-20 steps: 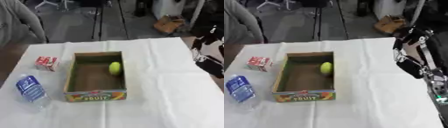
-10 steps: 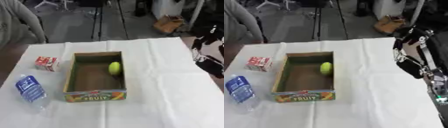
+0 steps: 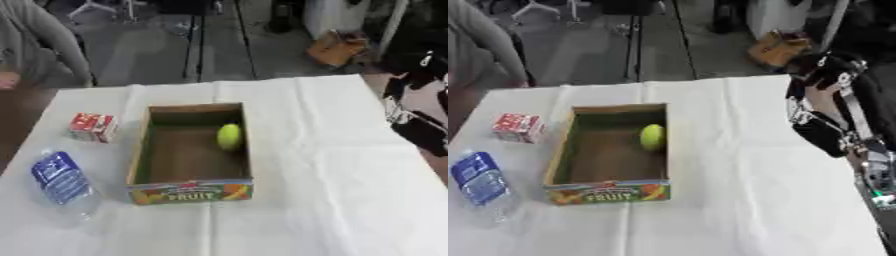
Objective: Pick up objects on the table and place them in the box.
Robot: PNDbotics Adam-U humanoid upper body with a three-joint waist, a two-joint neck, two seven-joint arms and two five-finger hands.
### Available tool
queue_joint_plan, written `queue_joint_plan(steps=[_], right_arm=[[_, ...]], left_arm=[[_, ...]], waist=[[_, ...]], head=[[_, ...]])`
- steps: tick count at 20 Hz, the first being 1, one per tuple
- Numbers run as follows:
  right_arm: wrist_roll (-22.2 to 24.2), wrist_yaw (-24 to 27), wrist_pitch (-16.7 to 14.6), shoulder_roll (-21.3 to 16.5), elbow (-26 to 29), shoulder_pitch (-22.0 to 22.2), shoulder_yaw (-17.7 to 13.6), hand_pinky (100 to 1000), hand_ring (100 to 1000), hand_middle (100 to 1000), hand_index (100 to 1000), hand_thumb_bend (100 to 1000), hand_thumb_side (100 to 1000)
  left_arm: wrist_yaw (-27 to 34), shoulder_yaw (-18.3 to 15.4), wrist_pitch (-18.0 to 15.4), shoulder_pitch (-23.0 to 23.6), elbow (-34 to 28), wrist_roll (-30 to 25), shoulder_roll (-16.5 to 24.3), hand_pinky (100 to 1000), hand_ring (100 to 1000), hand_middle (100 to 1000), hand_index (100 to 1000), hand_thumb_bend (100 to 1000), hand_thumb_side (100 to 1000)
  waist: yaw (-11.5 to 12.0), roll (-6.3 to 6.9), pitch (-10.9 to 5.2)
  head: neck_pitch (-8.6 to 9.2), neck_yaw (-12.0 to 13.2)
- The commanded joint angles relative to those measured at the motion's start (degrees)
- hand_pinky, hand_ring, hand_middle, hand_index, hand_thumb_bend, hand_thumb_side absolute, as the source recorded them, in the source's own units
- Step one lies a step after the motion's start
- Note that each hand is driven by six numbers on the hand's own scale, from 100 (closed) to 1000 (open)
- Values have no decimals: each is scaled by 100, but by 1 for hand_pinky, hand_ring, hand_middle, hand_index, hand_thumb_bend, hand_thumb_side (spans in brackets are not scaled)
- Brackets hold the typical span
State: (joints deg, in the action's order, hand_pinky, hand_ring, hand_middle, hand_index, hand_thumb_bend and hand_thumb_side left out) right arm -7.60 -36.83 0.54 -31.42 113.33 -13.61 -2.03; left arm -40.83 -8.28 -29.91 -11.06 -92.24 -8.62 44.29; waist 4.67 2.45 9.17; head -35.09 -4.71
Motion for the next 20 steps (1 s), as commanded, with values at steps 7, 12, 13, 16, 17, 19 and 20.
queue_joint_plan(steps=[7,12,13,16,17,19,20], right_arm=[[22,-31,-20,-161,126,-85,0,528,560,591,774,100,130],[66,-7,-42,-168,126,-95,39,528,560,591,774,100,134],[74,-4,-47,-172,126,-102,45,529,561,591,774,100,132],[96,9,-63,-181,126,-123,64,528,560,591,774,100,135],[104,13,-69,-184,126,-127,72,528,560,591,774,100,136],[122,20,-84,-190,126,-133,88,528,560,590,774,100,138],[129,23,-94,-194,126,-140,95,528,560,590,774,100,138]], left_arm=[[-572,207,-148,-280,45,-610,556,846,830,805,931,1000,512],[-790,614,-437,-702,354,-1031,889,883,843,820,941,1000,496],[-793,717,-506,-801,468,-1119,947,898,856,830,949,1000,495],[-675,1014,-697,-1104,922,-1434,1027,900,878,838,952,1000,497],[-610,1099,-759,-1208,1088,-1555,1032,909,882,838,954,1000,487],[-540,1235,-864,-1396,1357,-1786,1022,936,892,843,961,1000,457],[-538,1314,-918,-1498,1485,-1906,1001,936,892,843,961,1000,457]], waist=[[-14,20,-88],[-84,33,-87],[-106,38,-87],[-171,59,-89],[-190,67,-89],[-223,79,-85],[-244,87,-81]], head=[[2,34],[-9,69],[-11,79],[-7,106],[-5,109],[-2,119],[1,128]])
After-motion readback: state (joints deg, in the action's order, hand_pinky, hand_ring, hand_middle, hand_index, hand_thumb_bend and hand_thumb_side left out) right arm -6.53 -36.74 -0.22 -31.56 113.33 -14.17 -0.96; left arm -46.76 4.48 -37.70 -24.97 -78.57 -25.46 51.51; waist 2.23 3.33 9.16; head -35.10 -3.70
